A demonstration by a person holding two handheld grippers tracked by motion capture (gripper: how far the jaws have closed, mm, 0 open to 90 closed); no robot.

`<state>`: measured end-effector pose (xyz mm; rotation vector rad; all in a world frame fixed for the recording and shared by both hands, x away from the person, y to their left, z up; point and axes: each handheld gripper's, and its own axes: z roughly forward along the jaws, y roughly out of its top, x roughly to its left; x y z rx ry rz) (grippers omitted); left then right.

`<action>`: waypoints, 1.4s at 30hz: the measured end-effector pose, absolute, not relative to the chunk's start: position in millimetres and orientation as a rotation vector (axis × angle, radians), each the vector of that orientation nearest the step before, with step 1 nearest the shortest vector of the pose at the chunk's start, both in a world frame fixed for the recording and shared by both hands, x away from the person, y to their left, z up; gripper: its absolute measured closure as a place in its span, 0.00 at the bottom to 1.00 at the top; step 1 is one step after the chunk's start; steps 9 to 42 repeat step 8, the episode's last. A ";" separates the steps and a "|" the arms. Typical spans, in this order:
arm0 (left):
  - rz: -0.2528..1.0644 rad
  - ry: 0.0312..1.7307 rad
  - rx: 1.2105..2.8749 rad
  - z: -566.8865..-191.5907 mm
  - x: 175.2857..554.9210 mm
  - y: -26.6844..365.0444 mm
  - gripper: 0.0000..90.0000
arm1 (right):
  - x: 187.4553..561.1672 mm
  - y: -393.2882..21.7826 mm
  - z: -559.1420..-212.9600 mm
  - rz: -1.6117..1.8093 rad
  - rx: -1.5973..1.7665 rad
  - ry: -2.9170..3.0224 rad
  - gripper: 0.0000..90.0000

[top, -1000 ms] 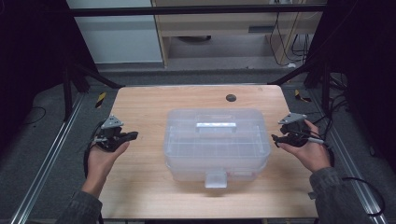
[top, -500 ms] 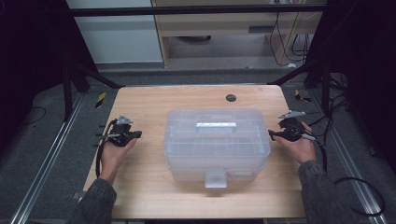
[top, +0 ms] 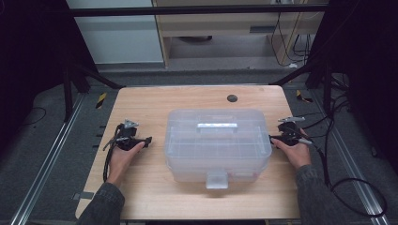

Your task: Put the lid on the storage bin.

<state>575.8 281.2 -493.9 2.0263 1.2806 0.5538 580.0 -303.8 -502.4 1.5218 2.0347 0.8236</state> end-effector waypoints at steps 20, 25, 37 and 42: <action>0.583 1.291 2.029 -506.5 576.5 278.1 0.09 | 574.7 -295.2 -511.2 0.844 1.570 1.945 0.04; 0.583 1.291 2.029 -506.5 576.5 278.1 0.09 | 574.7 -295.2 -511.2 0.844 1.570 1.945 0.04; 0.583 1.291 2.029 -506.5 576.5 278.1 0.09 | 574.7 -295.2 -511.2 0.844 1.570 1.945 0.04; 0.583 1.291 2.029 -506.5 576.5 278.1 0.09 | 574.7 -295.2 -511.2 0.844 1.570 1.945 0.04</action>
